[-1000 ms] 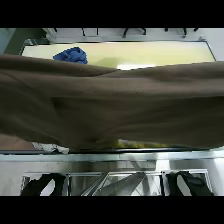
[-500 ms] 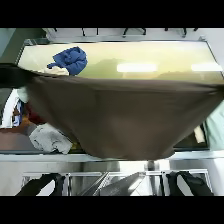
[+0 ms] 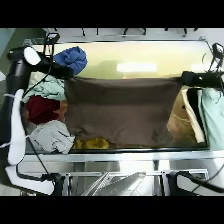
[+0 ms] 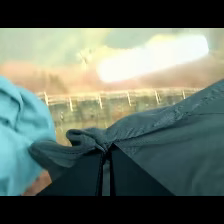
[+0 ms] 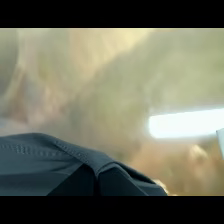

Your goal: Fold the shirts.

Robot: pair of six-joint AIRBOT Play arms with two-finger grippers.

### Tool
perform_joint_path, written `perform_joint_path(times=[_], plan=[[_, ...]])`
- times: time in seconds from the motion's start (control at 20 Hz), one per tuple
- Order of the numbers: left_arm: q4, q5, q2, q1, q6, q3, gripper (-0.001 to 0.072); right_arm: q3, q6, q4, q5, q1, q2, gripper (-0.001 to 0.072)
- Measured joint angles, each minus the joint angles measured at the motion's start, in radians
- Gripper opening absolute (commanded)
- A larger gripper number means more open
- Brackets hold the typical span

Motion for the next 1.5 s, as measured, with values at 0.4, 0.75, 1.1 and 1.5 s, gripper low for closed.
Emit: perform_joint_path(times=[0.4, 0.75, 1.1, 1.5], plan=[[0.132, 0.015, -0.18, -0.016, -0.05, 0.121, 0.0024, 0.05, -0.049, 0.091, -0.142, 0.006, -0.175, 0.0021], [0.16, -0.039, -0.12, -0.017, -0.068, -0.097, 0.0024, 0.054, 0.1, -0.108, 0.059, -0.003, -0.226, 0.0021], [0.14, -0.024, -0.06, -0.016, -0.071, -0.288, 0.0024, 0.054, 0.185, -0.163, 0.216, -0.004, -0.317, 0.0031], [0.084, -0.133, -0.045, -0.011, -0.089, -0.234, 0.0674, 0.072, 0.181, -0.123, 0.336, -0.008, -0.301, 0.0701]])
